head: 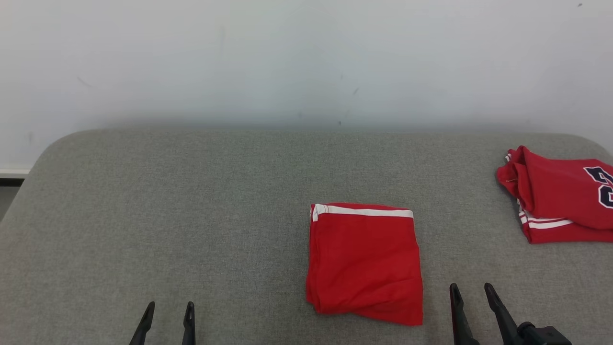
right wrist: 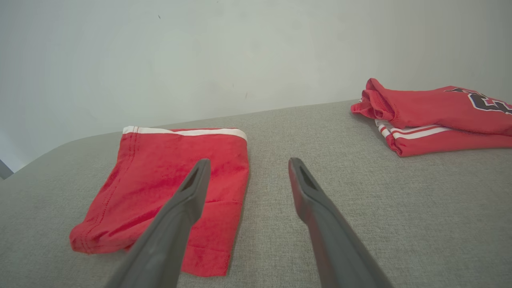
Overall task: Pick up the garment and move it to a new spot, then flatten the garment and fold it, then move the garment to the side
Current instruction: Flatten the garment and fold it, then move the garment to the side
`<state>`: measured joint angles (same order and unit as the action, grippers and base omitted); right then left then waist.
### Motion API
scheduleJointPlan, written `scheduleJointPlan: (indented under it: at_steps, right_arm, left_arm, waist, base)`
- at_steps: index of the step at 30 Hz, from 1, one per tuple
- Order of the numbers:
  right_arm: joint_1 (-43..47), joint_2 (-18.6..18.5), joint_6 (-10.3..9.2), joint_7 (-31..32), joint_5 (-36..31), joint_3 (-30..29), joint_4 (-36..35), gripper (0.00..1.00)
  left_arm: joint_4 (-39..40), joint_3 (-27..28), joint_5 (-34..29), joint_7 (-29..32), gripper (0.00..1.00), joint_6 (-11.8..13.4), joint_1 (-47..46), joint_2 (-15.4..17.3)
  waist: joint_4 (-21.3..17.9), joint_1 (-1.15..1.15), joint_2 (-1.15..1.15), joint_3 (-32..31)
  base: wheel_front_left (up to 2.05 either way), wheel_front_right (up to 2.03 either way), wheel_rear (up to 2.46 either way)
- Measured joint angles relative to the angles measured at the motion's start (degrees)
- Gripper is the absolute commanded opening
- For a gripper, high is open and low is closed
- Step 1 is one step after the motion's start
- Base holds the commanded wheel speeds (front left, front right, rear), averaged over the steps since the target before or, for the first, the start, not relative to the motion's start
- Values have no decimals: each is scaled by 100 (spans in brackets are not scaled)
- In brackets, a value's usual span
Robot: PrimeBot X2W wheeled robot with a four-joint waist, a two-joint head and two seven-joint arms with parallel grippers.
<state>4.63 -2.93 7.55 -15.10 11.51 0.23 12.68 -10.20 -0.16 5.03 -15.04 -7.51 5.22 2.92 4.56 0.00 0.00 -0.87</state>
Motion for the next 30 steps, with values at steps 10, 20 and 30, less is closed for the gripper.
scheduleJointPlan:
  at_steps: [10, 20, 30]
  right_arm:
    - [-1, 0, 0, 0, 1, 4, 1, 100]
    - [-62, -1, 0, -1, 124, 73, 191, 100]
    - [-1416, -244, 0, -2, 127, 358, 1500, 100]
  left_arm:
    - [-1, 12, 0, 0, 100, 0, -10, 0]
    - [2, 16, 0, 0, 100, 0, -10, 1]
    - [9, -131, 40, 0, 100, 0, -202, 1]
  waist:
    - [17, 0, 0, 24]
    - [28, 0, 0, 60]
    - [182, 0, 0, 281]
  base:
    - [0, 0, 0]
    - [0, 0, 0]
    - [0, 0, 0]
